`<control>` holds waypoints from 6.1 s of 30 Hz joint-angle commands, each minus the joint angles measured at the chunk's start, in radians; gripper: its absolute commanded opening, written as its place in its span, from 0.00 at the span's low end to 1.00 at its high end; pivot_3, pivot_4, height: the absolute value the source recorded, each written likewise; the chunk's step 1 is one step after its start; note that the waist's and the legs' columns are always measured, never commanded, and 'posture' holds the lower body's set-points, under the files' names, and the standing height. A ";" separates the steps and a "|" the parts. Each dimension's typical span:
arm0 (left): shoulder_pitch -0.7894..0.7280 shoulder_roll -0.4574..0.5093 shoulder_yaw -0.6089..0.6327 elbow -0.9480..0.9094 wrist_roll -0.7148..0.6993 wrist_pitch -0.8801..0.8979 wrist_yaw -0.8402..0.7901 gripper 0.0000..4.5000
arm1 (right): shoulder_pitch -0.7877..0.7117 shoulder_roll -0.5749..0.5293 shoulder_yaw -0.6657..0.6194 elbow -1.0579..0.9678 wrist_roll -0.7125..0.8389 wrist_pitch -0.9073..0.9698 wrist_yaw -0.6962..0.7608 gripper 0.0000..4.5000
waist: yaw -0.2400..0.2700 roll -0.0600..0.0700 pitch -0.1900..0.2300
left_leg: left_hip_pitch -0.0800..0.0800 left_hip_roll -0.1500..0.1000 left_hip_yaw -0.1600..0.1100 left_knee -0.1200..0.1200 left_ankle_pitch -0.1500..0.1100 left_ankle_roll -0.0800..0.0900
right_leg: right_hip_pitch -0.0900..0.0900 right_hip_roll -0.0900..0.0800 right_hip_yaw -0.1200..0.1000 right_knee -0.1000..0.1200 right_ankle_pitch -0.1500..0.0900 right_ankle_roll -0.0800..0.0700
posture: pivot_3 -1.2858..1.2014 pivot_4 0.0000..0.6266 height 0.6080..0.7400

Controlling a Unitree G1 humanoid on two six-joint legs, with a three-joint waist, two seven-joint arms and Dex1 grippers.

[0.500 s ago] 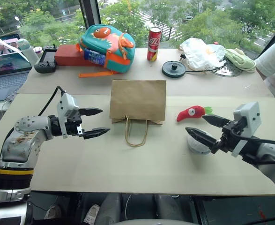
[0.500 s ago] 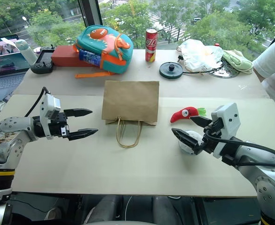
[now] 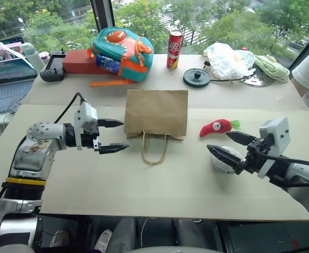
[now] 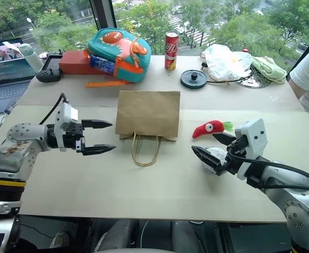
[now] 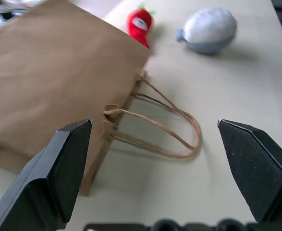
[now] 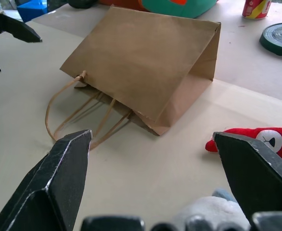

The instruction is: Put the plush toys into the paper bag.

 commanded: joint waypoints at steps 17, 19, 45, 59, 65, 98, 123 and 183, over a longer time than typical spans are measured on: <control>-0.790 -0.362 -0.666 1.041 0.279 -0.996 -0.189 1.00 | 0.185 0.040 -0.047 -0.286 0.148 -0.042 -0.214 1.00 | -0.011 -0.002 0.001 | -0.010 -0.002 -0.003 0.005 -0.005 0.009 | -0.001 0.001 0.002 -0.004 -0.002 0.002 | 0.52 0.24 1.00; -0.820 -0.374 -0.683 1.067 0.299 -1.002 -0.189 1.00 | 0.202 0.041 -0.058 -0.300 0.157 -0.051 -0.236 1.00 | -0.012 -0.002 0.001 | -0.009 -0.002 -0.004 0.005 -0.005 0.009 | -0.001 0.002 0.002 -0.003 -0.003 0.005 | 0.52 0.24 1.00; -0.865 -0.406 -0.697 1.155 0.830 -1.188 0.050 0.72 | 0.345 -0.003 0.041 -0.311 0.161 -0.252 -0.427 1.00 | -0.010 -0.002 0.001 | -0.008 -0.002 -0.004 0.008 -0.005 0.009 | 0.000 0.002 0.003 0.000 -0.005 0.009 | 0.52 0.24 1.00; -0.839 -0.429 -0.411 1.162 0.662 -1.078 -0.131 0.12 | 0.306 -0.005 0.089 -0.302 0.159 -0.255 -0.458 1.00 | -0.011 -0.002 0.001 | -0.008 -0.002 -0.004 0.008 -0.005 0.009 | 0.001 0.002 0.003 0.001 -0.004 0.007 | 0.52 0.24 1.00; -0.837 -0.414 -0.270 1.153 0.543 -0.901 -0.189 0.12 | 0.279 -0.005 0.100 -0.284 0.164 -0.249 -0.453 1.00 | -0.015 -0.002 0.001 | -0.008 -0.002 -0.004 0.008 -0.005 0.009 | 0.001 0.002 0.003 0.002 -0.003 0.006 | 0.52 0.24 1.00; -0.767 -0.439 0.091 1.044 0.357 -0.466 -0.153 0.12 | 0.161 0.056 0.130 0.021 0.066 0.128 -0.596 1.00 | -0.014 -0.001 0.000 | -0.007 -0.002 -0.004 0.009 -0.005 0.010 | 0.001 0.002 0.002 0.003 -0.001 0.002 | 0.52 0.24 1.00; -0.763 -0.456 0.097 1.042 0.356 -0.443 -0.175 0.11 | 0.120 0.225 0.081 -0.050 0.195 0.173 -0.584 0.40 | -0.017 0.000 0.000 | -0.006 -0.002 -0.004 0.010 -0.005 0.010 | 0.001 0.002 0.002 0.004 -0.001 0.002 | 0.52 0.24 1.00; -0.742 -0.437 0.076 0.949 0.236 -0.225 -0.189 0.11 | -0.645 0.742 0.318 0.661 -0.069 -0.039 -0.779 0.40 | -0.023 0.001 0.000 | -0.006 -0.002 -0.006 0.007 -0.004 0.011 | -0.003 0.003 0.001 0.013 -0.001 0.002 | 0.52 0.24 1.00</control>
